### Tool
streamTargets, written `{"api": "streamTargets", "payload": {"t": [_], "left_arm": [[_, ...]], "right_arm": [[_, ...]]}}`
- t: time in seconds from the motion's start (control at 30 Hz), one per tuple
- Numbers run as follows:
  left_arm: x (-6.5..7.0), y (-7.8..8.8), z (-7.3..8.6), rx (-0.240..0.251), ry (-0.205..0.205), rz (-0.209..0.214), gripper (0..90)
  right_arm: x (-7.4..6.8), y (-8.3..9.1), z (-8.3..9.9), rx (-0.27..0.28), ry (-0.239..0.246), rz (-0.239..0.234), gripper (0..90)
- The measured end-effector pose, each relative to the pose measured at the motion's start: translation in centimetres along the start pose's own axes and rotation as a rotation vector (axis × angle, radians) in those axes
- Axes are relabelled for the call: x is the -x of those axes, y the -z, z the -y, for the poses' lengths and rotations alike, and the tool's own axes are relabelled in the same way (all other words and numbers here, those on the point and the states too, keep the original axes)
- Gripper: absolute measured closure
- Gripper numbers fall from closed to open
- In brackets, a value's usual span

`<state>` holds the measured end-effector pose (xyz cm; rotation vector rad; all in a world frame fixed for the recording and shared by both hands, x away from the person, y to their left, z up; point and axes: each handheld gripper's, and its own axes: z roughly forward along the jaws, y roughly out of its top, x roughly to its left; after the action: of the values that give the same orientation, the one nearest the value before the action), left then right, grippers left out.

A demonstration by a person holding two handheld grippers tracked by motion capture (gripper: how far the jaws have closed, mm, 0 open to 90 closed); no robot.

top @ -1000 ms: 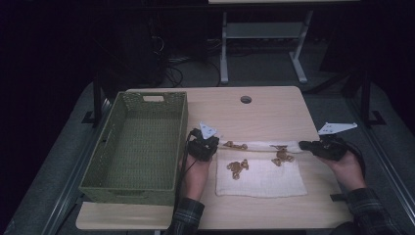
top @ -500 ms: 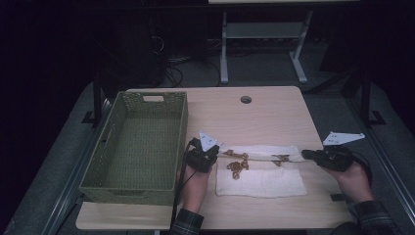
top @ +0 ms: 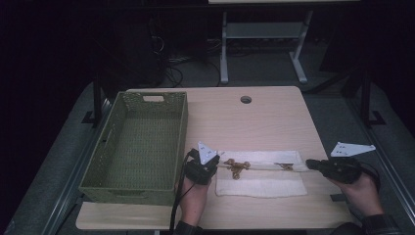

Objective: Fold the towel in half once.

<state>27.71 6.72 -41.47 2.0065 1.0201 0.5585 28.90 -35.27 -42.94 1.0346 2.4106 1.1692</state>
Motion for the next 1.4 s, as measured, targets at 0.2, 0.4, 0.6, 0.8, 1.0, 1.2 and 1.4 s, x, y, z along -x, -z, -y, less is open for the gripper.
{"api": "streamTargets", "payload": {"t": [0.2,0.4,0.6,0.8,1.0,1.2,1.4], "left_arm": [[1.1,0.9,0.8,-0.001,-0.016,-0.006,87.5],[1.6,1.2,2.1,-0.026,-0.012,-0.001,87.5],[1.7,1.4,3.5,-0.05,0.003,0.018,87.5],[1.8,1.5,4.4,-0.071,0.018,0.035,87.5],[2.0,1.7,5.1,-0.101,0.018,0.056,87.1],[2.1,2.0,4.6,-0.094,0.022,0.071,76.0],[2.0,1.2,3.2,-0.075,-0.008,0.074,68.3]], "right_arm": [[-0.6,0.6,0.8,0.004,0.0,-0.017,86.6],[-1.6,0.6,1.5,-0.02,0.017,-0.037,86.5],[-2.2,0.3,2.0,-0.057,0.023,-0.059,86.5],[-2.6,0.5,2.7,-0.075,0.024,-0.081,86.4],[-2.8,0.2,3.4,-0.111,0.017,-0.11,86.0],[-2.8,0.3,3.1,-0.094,0.008,-0.134,75.1],[-2.4,0.3,2.3,-0.059,0.007,-0.121,69.8]]}}
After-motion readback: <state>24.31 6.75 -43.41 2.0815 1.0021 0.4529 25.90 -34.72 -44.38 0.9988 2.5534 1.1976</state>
